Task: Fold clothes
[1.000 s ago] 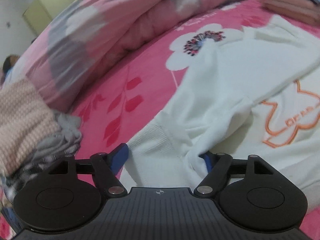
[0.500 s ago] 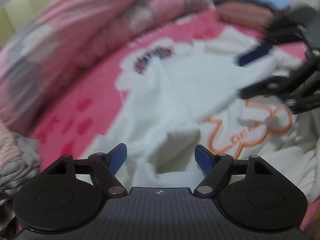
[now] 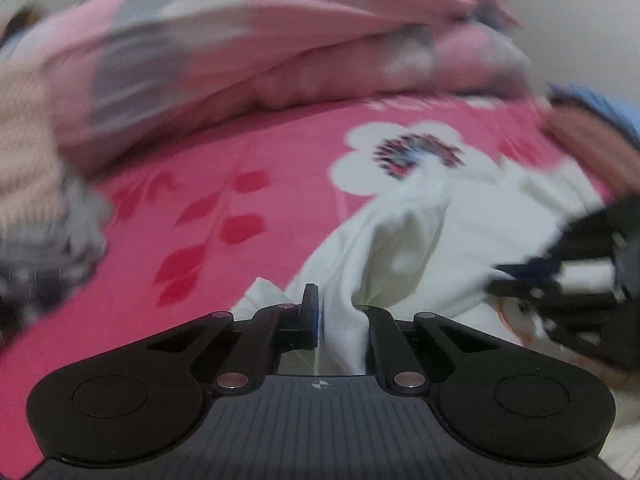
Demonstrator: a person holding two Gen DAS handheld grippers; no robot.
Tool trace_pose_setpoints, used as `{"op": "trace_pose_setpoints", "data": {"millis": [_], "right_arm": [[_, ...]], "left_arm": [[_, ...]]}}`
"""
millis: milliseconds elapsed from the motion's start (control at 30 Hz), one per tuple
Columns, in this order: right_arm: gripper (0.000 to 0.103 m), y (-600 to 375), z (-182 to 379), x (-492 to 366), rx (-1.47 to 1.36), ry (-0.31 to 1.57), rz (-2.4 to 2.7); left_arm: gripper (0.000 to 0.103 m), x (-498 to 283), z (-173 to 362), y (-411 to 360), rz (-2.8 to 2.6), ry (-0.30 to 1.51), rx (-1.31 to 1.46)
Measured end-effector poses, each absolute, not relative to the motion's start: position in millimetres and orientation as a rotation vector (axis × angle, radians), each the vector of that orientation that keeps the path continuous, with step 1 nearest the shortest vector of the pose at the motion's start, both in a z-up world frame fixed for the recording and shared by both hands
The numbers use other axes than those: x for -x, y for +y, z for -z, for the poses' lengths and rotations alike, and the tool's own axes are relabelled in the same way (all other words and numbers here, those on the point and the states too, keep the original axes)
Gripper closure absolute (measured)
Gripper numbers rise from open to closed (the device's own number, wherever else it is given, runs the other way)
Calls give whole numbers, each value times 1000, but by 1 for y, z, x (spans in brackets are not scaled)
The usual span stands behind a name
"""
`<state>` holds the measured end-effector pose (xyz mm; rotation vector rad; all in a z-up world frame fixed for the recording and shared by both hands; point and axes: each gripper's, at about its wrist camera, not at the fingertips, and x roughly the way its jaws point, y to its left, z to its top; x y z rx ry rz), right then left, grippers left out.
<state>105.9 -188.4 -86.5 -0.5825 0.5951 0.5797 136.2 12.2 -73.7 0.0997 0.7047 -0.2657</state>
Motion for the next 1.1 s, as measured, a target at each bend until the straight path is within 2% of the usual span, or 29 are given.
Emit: {"op": "trace_pose_setpoints", "data": {"millis": [167,433,567,633,667,700,733,767,800,833,900,1000,1100], "right_arm": [[100,-226,58,-104,483,504,-368],[100,-385,0,-90,140,445,155],[99,-420,17,-90,79,554,224],[97,-434,28,-91,57,615,246],[94,-442,34,-91,46,646,257],[87,-444,34,-88,48,648,269],[81,-441,30,-81,61,625,283],[63,-439,26,-75,74,602,297],[53,-437,19,-67,85,571,299],[51,-434,10,-59,99,538,281],[38,-424,-6,-42,153,492,226],[32,-412,-24,-34,146,442,108],[28,-402,-29,-63,63,459,-92]], "left_arm": [[97,-140,75,28,223,733,4],[95,-140,78,28,213,749,-11],[92,-140,78,24,218,753,-30],[85,-137,75,23,226,753,-36],[78,-135,70,24,234,748,-33],[69,-132,65,24,241,743,-32],[64,-129,60,25,248,733,-39],[54,-127,55,24,253,722,-54],[48,-127,51,23,255,713,-71],[46,-128,47,21,263,706,-91],[42,-134,43,14,295,710,-110],[40,-149,40,2,360,733,-114],[40,-164,36,-9,424,757,-86]]}}
